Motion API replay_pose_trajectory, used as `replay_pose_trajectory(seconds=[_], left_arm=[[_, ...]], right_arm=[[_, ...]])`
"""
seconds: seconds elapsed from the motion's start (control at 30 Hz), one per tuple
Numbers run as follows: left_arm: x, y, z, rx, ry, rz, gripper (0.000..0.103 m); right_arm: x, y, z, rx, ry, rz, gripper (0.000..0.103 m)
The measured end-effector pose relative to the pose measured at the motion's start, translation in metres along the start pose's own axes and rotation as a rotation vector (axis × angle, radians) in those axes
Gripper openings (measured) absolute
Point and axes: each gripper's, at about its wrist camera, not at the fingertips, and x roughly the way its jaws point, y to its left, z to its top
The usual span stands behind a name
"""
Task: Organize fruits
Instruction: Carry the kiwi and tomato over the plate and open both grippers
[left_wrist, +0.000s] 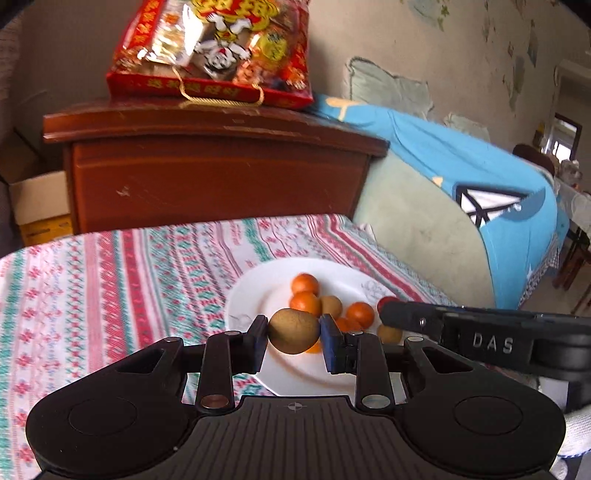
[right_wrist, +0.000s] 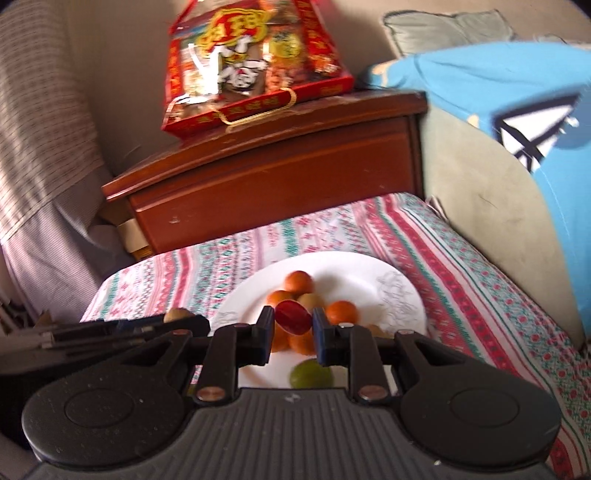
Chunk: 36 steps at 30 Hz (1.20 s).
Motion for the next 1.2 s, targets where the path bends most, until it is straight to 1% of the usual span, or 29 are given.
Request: replay_pose_trajectory(seconds=[0.23, 0.37, 0.47, 0.5, 0.57, 0.6, 0.63, 0.67, 0.7, 0.77, 0.8, 0.87, 0.93, 1.03, 1.2], left_arm=[[0.020, -0.013, -0.009, 0.010, 0.046, -0.013, 0.028], [0.025, -0.018, -0.011, 0.015, 0.057, -0.012, 0.030], [0.024, -0.019, -0.008, -0.003, 0.058, -0.023, 0.031], [0.023, -0.019, -0.007, -0.010, 0.058, -0.021, 0.034], [0.018, -0.019, -0.002, -0.011, 0.046, -0.011, 0.052], [0.014, -0.018, 0.001, -0.013, 0.035, -0.004, 0.057], [0.010, -0.017, 0.004, -0.021, 0.024, 0.001, 0.066], [0.005, -0.015, 0.008, -0.032, 0.015, 0.008, 0.072], [0.000, -0.012, 0.012, -0.043, 0.009, 0.016, 0.075], [-0.009, -0.008, 0.020, -0.056, 0.003, 0.029, 0.080], [-0.013, -0.006, 0.024, -0.061, 0.001, 0.033, 0.081], [-0.020, 0.000, 0.030, -0.083, 0.014, 0.044, 0.089], [-0.027, 0.006, 0.035, -0.095, 0.041, 0.058, 0.090], [-0.039, 0.015, 0.033, -0.094, 0.044, 0.109, 0.090], [-0.058, 0.039, 0.025, -0.181, 0.043, 0.178, 0.090]], right_arm=[[0.009, -0.014, -0.006, 0.049, 0.032, -0.034, 0.022], [0.011, -0.016, -0.006, 0.063, 0.041, -0.036, 0.024], [0.010, -0.018, -0.006, 0.074, 0.035, -0.039, 0.026], [0.009, -0.019, -0.005, 0.080, 0.030, -0.038, 0.026], [0.006, -0.020, -0.002, 0.089, 0.018, -0.039, 0.026], [0.004, -0.020, 0.000, 0.095, 0.009, -0.037, 0.027], [0.002, -0.021, 0.001, 0.101, 0.000, -0.034, 0.028], [0.000, -0.021, 0.003, 0.105, -0.007, -0.029, 0.031], [-0.002, -0.020, 0.004, 0.106, -0.012, -0.022, 0.035], [-0.004, -0.016, 0.005, 0.095, -0.018, -0.006, 0.036], [-0.005, -0.013, 0.005, 0.088, -0.018, 0.003, 0.036], [-0.006, -0.008, 0.005, 0.077, -0.013, 0.021, 0.037], [-0.007, -0.002, 0.003, 0.063, -0.007, 0.041, 0.038], [-0.008, 0.007, -0.001, 0.041, 0.007, 0.063, 0.040], [-0.007, 0.023, -0.012, -0.004, 0.044, 0.107, 0.041]])
